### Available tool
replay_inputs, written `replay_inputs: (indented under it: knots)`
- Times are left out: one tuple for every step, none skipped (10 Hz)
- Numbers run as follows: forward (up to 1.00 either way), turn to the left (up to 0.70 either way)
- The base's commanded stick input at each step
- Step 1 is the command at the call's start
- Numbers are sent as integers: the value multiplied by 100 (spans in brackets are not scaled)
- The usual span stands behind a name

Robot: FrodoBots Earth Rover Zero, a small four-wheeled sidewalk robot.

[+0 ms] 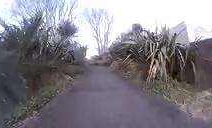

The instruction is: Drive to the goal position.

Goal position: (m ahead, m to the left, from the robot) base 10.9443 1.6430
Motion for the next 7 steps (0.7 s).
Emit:
replay_inputs:
  knots:
    - [70, -35]
    - [70, 0]
    - [70, 0]
    - [70, 0]
    - [70, 0]
    - [70, 0]
    - [70, 0]
